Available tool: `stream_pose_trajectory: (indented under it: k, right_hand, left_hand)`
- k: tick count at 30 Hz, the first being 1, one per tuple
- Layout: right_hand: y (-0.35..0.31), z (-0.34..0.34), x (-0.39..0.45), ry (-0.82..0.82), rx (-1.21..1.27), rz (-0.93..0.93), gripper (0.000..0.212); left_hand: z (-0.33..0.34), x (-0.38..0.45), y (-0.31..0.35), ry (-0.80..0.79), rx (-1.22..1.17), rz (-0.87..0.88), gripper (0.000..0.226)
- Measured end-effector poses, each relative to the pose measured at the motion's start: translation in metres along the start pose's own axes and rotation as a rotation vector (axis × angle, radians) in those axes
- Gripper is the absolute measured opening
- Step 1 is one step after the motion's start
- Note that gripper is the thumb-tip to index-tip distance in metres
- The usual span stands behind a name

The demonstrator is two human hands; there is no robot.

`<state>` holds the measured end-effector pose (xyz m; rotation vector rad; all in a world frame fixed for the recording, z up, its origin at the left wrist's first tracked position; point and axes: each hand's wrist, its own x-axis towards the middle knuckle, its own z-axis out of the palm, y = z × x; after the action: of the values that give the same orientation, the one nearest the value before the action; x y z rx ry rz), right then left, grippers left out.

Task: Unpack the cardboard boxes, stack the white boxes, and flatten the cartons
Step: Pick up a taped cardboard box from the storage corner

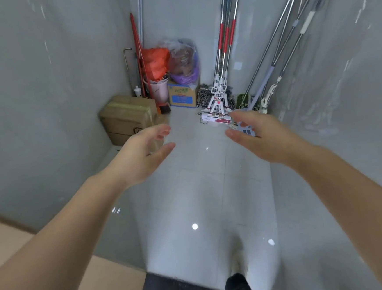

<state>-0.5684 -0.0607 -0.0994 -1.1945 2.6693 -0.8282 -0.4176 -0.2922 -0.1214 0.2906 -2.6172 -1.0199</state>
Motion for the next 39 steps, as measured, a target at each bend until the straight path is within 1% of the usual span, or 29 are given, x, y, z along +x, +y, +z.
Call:
stream_pose_trajectory:
  k: [3,5,12,18,21,25,29,32,39]
  right_hand:
    - [0.026,0.000,0.050,-0.002,0.008,-0.058,0.054]
    - [0.046,-0.001,0.086,-0.012,0.006,-0.104,0.052]
    - [0.114,-0.015,0.195,-0.165,-0.014,-0.174,0.052]
    - [0.143,-0.020,0.276,-0.257,0.000,-0.240,0.052]
    - [0.155,-0.012,0.316,-0.267,-0.015,-0.264,0.051]
    - [0.162,0.007,0.374,-0.281,0.008,-0.261,0.049]
    - [0.161,0.038,0.444,-0.333,0.045,-0.266,0.052]
    - [0.159,0.060,0.510,-0.351,-0.010,-0.294,0.051]
    - [0.142,0.096,0.644,-0.353,-0.021,-0.262,0.053]
  left_hand:
    - [0.010,0.039,-0.009,0.027,0.036,-0.014,0.038]
    - [0.022,0.067,-0.015,0.048,0.049,-0.033,0.039]
    - [0.064,0.171,-0.020,0.093,0.046,-0.151,0.038]
    - [0.079,0.225,-0.044,0.131,0.043,-0.267,0.037]
    - [0.077,0.251,-0.064,0.162,0.039,-0.311,0.037]
    - [0.071,0.291,-0.100,0.179,0.039,-0.341,0.036]
    - [0.055,0.343,-0.152,0.225,0.009,-0.374,0.035]
    - [0.038,0.390,-0.201,0.240,-0.013,-0.399,0.036]
    - [-0.007,0.497,-0.290,0.194,-0.063,-0.432,0.036]
